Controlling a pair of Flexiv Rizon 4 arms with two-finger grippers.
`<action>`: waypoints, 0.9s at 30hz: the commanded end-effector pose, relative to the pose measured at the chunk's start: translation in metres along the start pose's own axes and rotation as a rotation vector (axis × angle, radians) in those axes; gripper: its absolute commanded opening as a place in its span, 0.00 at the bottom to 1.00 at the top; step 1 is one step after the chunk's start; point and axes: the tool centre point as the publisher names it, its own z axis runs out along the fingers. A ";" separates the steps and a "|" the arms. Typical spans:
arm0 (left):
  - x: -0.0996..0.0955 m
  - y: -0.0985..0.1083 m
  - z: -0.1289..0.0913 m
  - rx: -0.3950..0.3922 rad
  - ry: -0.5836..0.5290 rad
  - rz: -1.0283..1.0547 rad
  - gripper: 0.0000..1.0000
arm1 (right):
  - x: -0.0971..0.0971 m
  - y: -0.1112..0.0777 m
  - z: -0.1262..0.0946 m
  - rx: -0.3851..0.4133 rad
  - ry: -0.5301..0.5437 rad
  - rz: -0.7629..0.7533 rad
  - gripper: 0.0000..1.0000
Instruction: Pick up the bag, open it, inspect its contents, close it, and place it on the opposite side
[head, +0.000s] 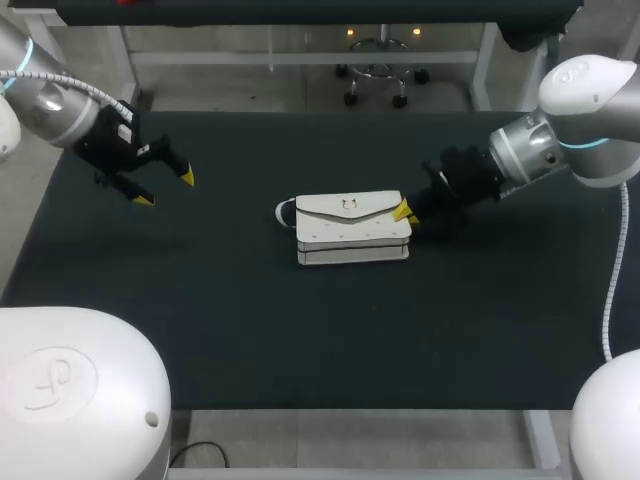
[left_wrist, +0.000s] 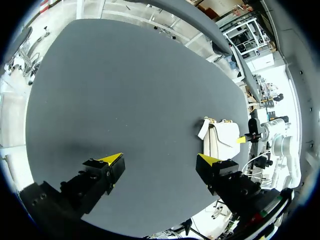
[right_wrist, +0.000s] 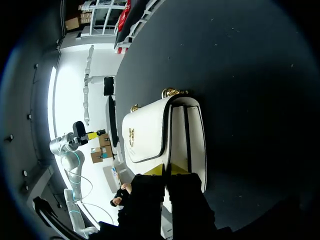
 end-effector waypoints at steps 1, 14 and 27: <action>-0.006 -0.011 -0.010 -0.059 -0.061 0.010 1.00 | -0.007 0.014 -0.027 0.019 -0.007 -0.012 0.00; -0.042 -0.034 -0.030 -0.076 -0.116 0.015 1.00 | -0.057 0.061 -0.098 0.005 0.086 -0.005 0.00; -0.067 -0.059 -0.050 -0.157 -0.190 0.099 1.00 | -0.094 0.086 -0.171 -0.031 0.140 -0.022 0.00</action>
